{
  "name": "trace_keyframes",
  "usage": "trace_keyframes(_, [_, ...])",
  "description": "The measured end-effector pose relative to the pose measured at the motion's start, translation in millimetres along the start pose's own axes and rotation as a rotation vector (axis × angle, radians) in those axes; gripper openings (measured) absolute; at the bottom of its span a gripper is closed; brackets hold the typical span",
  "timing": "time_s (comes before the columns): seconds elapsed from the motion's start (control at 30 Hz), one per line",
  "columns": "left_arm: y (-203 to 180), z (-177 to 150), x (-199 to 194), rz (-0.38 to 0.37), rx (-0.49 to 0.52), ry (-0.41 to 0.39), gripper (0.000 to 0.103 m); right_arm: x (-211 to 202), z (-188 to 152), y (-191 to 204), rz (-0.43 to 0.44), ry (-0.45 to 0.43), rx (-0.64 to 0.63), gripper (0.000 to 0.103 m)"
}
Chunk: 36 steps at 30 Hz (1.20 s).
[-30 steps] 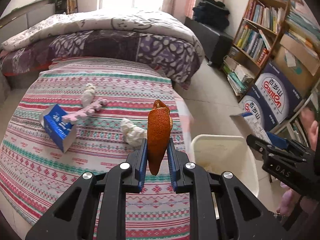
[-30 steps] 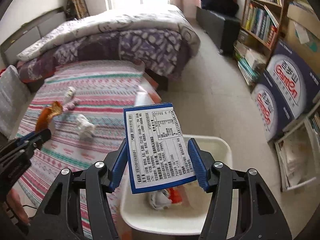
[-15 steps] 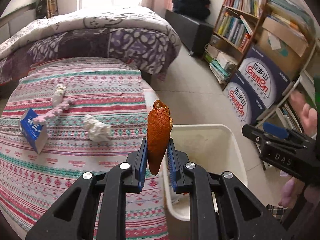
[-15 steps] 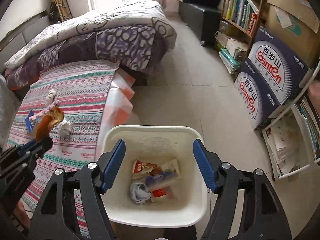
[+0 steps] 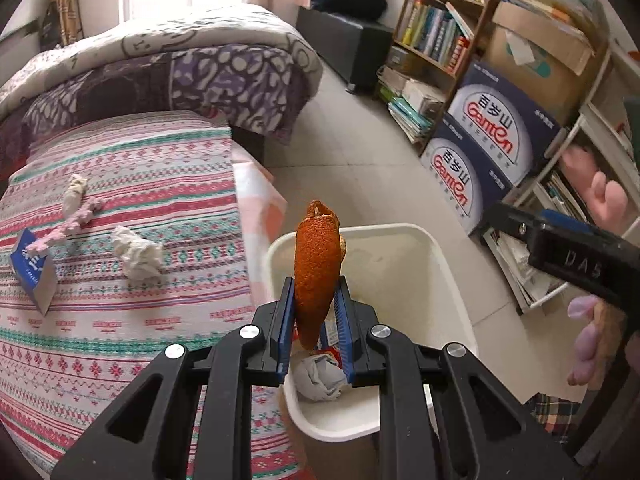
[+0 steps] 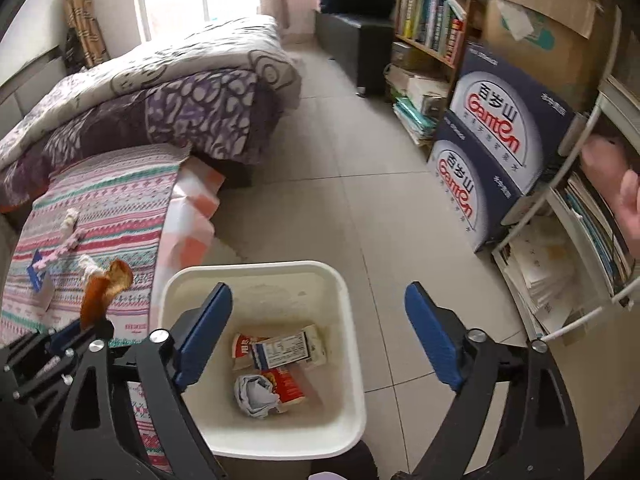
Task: Collect trash
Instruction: 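Lower the orange peel into the white bin and open the left gripper, then grasp the crumpled white tissue on the bed with the left gripper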
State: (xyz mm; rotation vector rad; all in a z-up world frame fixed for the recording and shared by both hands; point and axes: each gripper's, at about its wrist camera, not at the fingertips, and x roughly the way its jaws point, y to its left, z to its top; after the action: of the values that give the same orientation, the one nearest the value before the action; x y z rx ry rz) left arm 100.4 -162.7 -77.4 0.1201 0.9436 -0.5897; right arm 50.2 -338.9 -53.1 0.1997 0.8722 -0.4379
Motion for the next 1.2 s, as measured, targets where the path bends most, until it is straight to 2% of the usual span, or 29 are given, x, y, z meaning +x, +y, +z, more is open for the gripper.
trace_keyframes(0.23, [-19.6, -4.5, 9.3, -0.064, 0.045, 0.03, 0.022, 3.6, 1.9, -20.1, -0.023, 0.01, 0.087, 0.096])
trace_keyframes(0.27, [-21.2, -5.5, 10.8, -0.086, 0.049, 0.041, 0.03, 5.4, 2.3, -23.4, -0.02, 0.019, 0.109, 0.096])
trace_keyframes(0.3, [-21.9, -6.2, 11.8, -0.099, 0.052, 0.049, 0.044, 6.9, 2.5, -25.5, -0.015, 0.027, 0.124, 0.096])
trace_keyframes(0.37, [-22.4, -6.2, 11.1, -0.104, 0.053, 0.048, 0.054, 10.4, 1.7, -28.7, 0.002, 0.048, 0.156, 0.096])
trace_keyframes(0.43, [-17.9, -4.2, 10.4, -0.098, 0.042, 0.044, 0.057, 13.7, 1.5, -29.6, 0.018, 0.065, 0.178, 0.096])
trace_keyframes(0.5, [-7.6, -1.1, 10.2, -0.073, 0.008, 0.038, 0.064, 15.2, 1.3, -25.5, 0.03, 0.077, 0.183, 0.096])
trace_keyframes(0.6, [16.9, 5.3, 12.5, 0.01, -0.076, 0.032, 0.07, 16.9, 1.3, -15.1, 0.054, 0.089, 0.175, 0.096])
trace_keyframes(0.7, [51.8, 12.0, 21.0, 0.132, -0.187, 0.045, 0.071, 18.3, 2.3, -3.3, 0.072, 0.098, 0.154, 0.096])
trace_keyframes(0.83, [99.6, 14.3, 37.8, 0.248, -0.319, 0.08, 0.071, 22.9, 3.9, 9.1, 0.111, 0.126, 0.151, 0.096])
trace_keyframes(0.93, [128.5, 15.8, 52.3, 0.332, -0.366, 0.087, 0.071, 26.9, 5.2, 20.3, 0.149, 0.148, 0.157, 0.096])
trace_keyframes(1.03, [145.5, 16.7, 66.4, 0.36, -0.378, 0.102, 0.071, 29.3, 7.3, 35.4, 0.17, 0.16, 0.136, 0.096])
trace_keyframes(1.2, [149.6, 18.3, 89.1, 0.331, -0.367, 0.123, 0.069, 32.0, 9.3, 60.5, 0.142, 0.146, 0.056, 0.096])
